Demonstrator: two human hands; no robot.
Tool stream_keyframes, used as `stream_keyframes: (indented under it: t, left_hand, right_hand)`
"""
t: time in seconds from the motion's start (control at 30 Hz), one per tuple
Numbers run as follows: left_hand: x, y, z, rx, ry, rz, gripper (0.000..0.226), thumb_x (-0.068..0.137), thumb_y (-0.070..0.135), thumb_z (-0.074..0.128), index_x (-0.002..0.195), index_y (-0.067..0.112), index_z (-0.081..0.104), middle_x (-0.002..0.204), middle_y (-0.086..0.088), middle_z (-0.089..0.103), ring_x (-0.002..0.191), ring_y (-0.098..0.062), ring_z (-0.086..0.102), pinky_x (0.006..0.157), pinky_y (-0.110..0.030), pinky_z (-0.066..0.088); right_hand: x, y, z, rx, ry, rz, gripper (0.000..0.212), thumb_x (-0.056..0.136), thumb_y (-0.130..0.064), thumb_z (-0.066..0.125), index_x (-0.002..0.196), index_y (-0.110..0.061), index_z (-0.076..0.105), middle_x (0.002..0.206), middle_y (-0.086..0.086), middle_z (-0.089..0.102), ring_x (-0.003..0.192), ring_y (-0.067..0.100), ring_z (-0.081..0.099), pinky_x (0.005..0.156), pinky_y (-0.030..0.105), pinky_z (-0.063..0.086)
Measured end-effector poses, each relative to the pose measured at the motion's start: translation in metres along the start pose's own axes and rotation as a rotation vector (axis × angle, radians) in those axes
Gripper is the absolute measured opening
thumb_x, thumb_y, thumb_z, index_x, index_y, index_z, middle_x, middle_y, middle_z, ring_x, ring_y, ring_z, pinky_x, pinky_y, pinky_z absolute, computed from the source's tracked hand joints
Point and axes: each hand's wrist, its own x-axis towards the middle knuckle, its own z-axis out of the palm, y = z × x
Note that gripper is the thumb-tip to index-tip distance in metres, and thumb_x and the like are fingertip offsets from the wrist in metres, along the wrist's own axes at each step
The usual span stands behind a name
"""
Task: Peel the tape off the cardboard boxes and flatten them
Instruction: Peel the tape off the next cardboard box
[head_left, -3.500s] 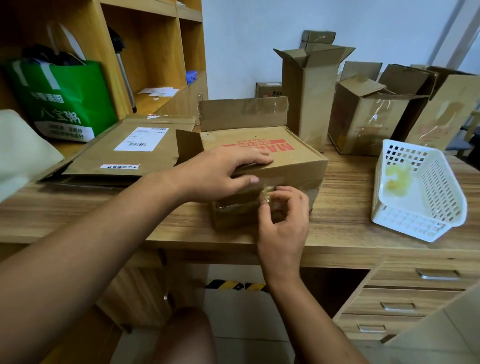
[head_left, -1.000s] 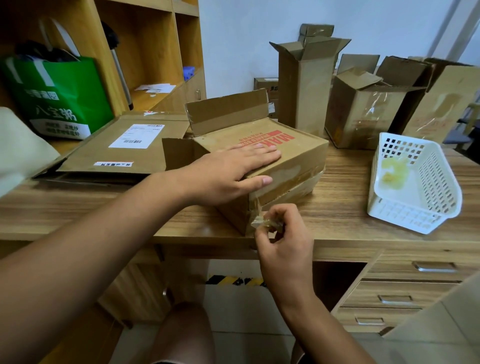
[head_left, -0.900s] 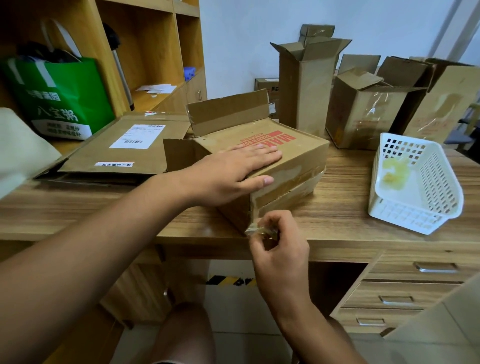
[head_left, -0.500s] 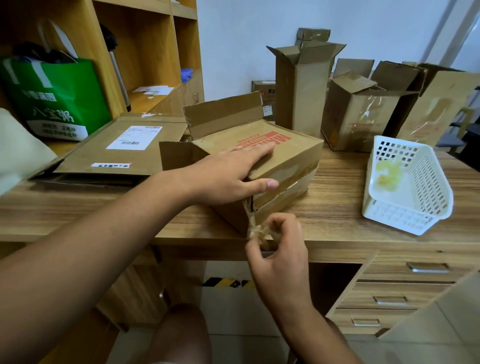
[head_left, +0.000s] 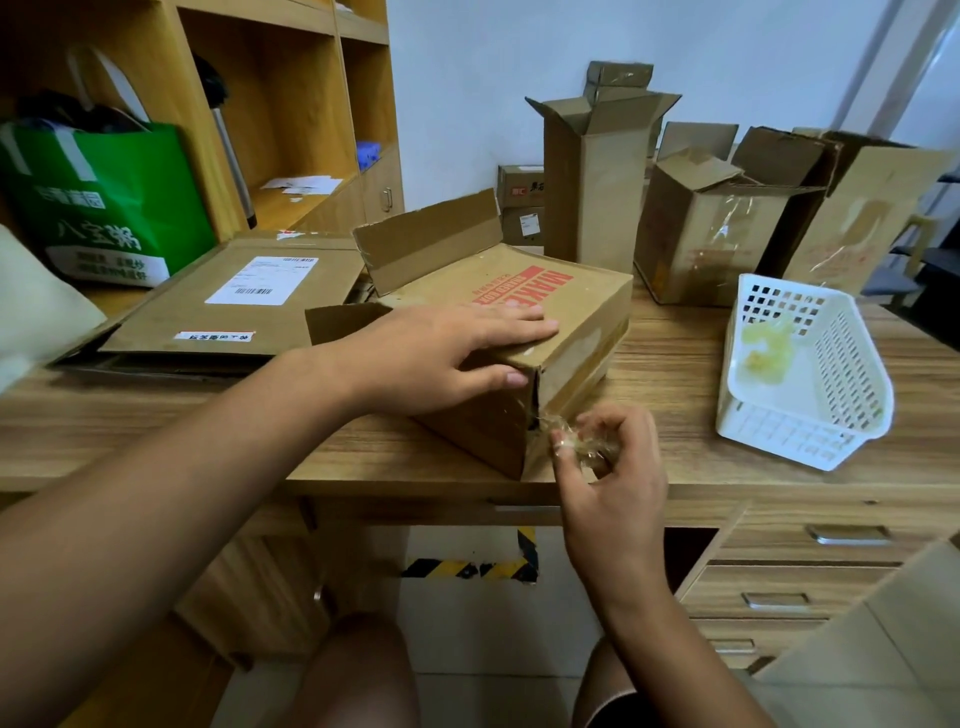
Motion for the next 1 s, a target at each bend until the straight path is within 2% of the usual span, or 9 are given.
stream_keyframes:
  t: [0.1,0.2,0.33,0.5,0.63,0.7,0.8,0.9,1.0]
  left_hand:
    - [0.003,0.001,0.001,0.003,0.035,-0.001,0.056,0.096,0.053,0.052,0.148,0.056,0.030,0.154,0.033,0.026,0.131,0.020,0.014,0.106,-0.018,0.024]
    - [0.007,-0.001,0.006,-0.041,0.067,0.003,0.056,0.095,0.053,0.054,0.147,0.055,0.032,0.154,0.030,0.031,0.134,0.017,0.018,0.112,-0.022,0.024]
    - [0.010,0.000,0.012,-0.051,0.108,-0.018,0.055,0.095,0.054,0.053,0.147,0.055,0.033,0.154,0.029,0.031,0.142,0.010,0.022,0.118,-0.032,0.029]
    - [0.010,0.003,0.015,-0.019,0.155,-0.034,0.055,0.094,0.060,0.050,0.145,0.059,0.031,0.152,0.033,0.032,0.143,0.008,0.025,0.112,-0.039,0.039]
    - [0.010,0.004,0.016,-0.028,0.171,-0.040,0.055,0.092,0.061,0.050,0.144,0.060,0.032,0.151,0.032,0.034,0.143,0.006,0.027,0.112,-0.040,0.039]
    - [0.010,0.004,0.017,-0.026,0.179,-0.040,0.055,0.092,0.062,0.049,0.144,0.059,0.033,0.151,0.032,0.034,0.143,0.005,0.028,0.112,-0.041,0.039]
    - [0.012,0.004,0.018,-0.018,0.170,-0.052,0.056,0.091,0.065,0.047,0.144,0.061,0.031,0.152,0.033,0.033,0.143,0.004,0.028,0.111,-0.042,0.040]
    - [0.013,0.006,0.021,-0.002,0.183,-0.039,0.055,0.092,0.064,0.048,0.145,0.060,0.031,0.152,0.033,0.033,0.144,0.005,0.027,0.110,-0.038,0.040]
    - [0.014,0.005,0.022,0.010,0.183,-0.042,0.055,0.092,0.064,0.047,0.145,0.060,0.031,0.152,0.034,0.032,0.143,0.006,0.027,0.107,-0.034,0.039]
  right_hand:
    - [-0.002,0.001,-0.004,0.056,-0.008,-0.021,0.037,0.082,0.009,0.073,0.094,-0.021,0.054,0.105,0.000,0.061,0.102,0.007,0.058,0.083,0.016,0.047]
    - [-0.010,-0.002,-0.005,0.125,-0.038,0.019,0.036,0.085,0.007,0.071,0.098,-0.025,0.062,0.096,-0.013,0.065,0.092,0.011,0.064,0.078,0.027,0.054]
    - [-0.023,-0.004,-0.002,0.159,-0.045,0.029,0.035,0.084,0.012,0.070,0.103,-0.018,0.069,0.096,-0.013,0.068,0.089,0.013,0.067,0.075,0.032,0.057]
    - [-0.028,-0.008,0.005,0.130,-0.035,-0.014,0.038,0.082,0.015,0.070,0.104,-0.015,0.069,0.094,-0.009,0.067,0.090,0.012,0.066,0.077,0.029,0.057]
    - [-0.031,-0.008,0.011,0.112,-0.021,-0.067,0.033,0.081,0.016,0.068,0.093,-0.014,0.064,0.097,-0.004,0.068,0.095,0.012,0.066,0.078,0.034,0.057]
    - [-0.033,-0.008,0.013,0.087,-0.015,-0.104,0.035,0.080,0.017,0.068,0.091,-0.016,0.062,0.100,-0.003,0.068,0.100,0.009,0.066,0.082,0.032,0.057]
    - [-0.038,-0.010,0.019,0.030,-0.063,-0.185,0.032,0.075,0.018,0.068,0.089,-0.011,0.062,0.099,-0.002,0.068,0.099,0.010,0.066,0.084,0.028,0.055]
    - [-0.040,-0.012,0.023,0.014,-0.090,-0.189,0.029,0.079,0.010,0.066,0.092,-0.016,0.060,0.099,-0.002,0.067,0.099,0.012,0.066,0.084,0.028,0.056]
    - [-0.039,-0.014,0.025,0.020,-0.094,-0.192,0.020,0.084,-0.007,0.053,0.096,-0.023,0.055,0.098,-0.003,0.065,0.097,0.015,0.066,0.083,0.031,0.056]
